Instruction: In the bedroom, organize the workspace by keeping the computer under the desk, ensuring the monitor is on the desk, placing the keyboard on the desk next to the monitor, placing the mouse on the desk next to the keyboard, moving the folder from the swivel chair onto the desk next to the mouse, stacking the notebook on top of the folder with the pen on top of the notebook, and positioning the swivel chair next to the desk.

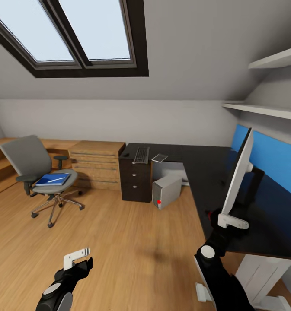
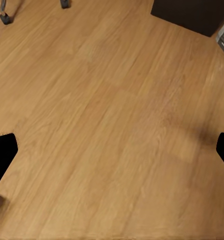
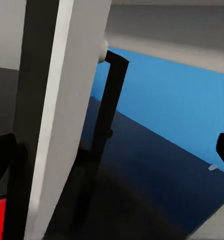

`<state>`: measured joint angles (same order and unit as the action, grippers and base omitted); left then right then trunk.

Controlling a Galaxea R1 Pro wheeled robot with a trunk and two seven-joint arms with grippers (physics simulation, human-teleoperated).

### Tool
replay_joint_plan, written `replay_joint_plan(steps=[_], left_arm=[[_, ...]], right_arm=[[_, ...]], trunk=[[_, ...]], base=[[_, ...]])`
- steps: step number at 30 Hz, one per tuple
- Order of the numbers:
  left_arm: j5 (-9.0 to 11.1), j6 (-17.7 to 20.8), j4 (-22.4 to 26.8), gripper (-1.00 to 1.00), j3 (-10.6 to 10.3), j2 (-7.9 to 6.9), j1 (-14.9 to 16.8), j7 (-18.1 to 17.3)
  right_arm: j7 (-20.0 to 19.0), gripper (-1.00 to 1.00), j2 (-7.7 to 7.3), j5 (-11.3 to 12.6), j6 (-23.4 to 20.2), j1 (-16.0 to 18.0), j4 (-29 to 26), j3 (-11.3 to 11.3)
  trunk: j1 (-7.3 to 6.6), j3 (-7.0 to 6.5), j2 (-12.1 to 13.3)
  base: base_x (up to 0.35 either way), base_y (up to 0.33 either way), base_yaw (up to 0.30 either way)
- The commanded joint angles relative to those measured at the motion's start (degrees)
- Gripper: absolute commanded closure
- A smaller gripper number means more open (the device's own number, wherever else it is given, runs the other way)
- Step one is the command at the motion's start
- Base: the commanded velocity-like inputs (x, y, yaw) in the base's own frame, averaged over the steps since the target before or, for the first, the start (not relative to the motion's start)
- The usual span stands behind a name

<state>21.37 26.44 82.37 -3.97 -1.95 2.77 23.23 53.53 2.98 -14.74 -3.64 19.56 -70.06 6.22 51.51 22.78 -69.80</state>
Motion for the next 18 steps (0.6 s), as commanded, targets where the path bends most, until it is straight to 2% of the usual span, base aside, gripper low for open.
replay_joint_plan(steps=[1,11,15,16,18], left_arm=[[0.6,0.1,0.1,-1.00,-0.2,-0.07,0.0,0.6],[0.6,0.1,0.1,-1.00,-0.2,-0.07,0.0,0.6],[0.6,0.1,0.1,-1.00,-0.2,-0.05,0.0,0.7],[0.6,0.1,0.1,-1.00,-0.2,-0.06,0.0,0.7],[0.6,0.1,0.1,-1.00,-0.2,0.00,0.0,0.7]], right_arm=[[0.2,-1.00,0.01,-0.3,-0.4,0.0,0.0,0.1],[0.1,-1.00,0.01,-0.3,-0.3,0.0,0.0,0.3],[-1.2,-1.00,-0.07,0.0,-0.2,0.0,0.0,0.0],[-2.6,-1.00,-0.15,0.5,-0.2,0.0,0.0,-0.2],[-7.5,-1.00,-0.70,4.0,-0.1,0.0,0.1,-1.4]], trunk=[[-0.03,0.07,0.0],[-0.03,0.07,0.0],[-0.03,0.07,0.0],[-0.03,0.07,0.0],[-0.03,0.07,0.0]], base=[[-0.314,0.000,0.000],[-0.229,-0.003,0.000],[-0.163,-0.161,0.000],[-0.072,-0.275,0.000],[-0.030,-0.313,0.000]])
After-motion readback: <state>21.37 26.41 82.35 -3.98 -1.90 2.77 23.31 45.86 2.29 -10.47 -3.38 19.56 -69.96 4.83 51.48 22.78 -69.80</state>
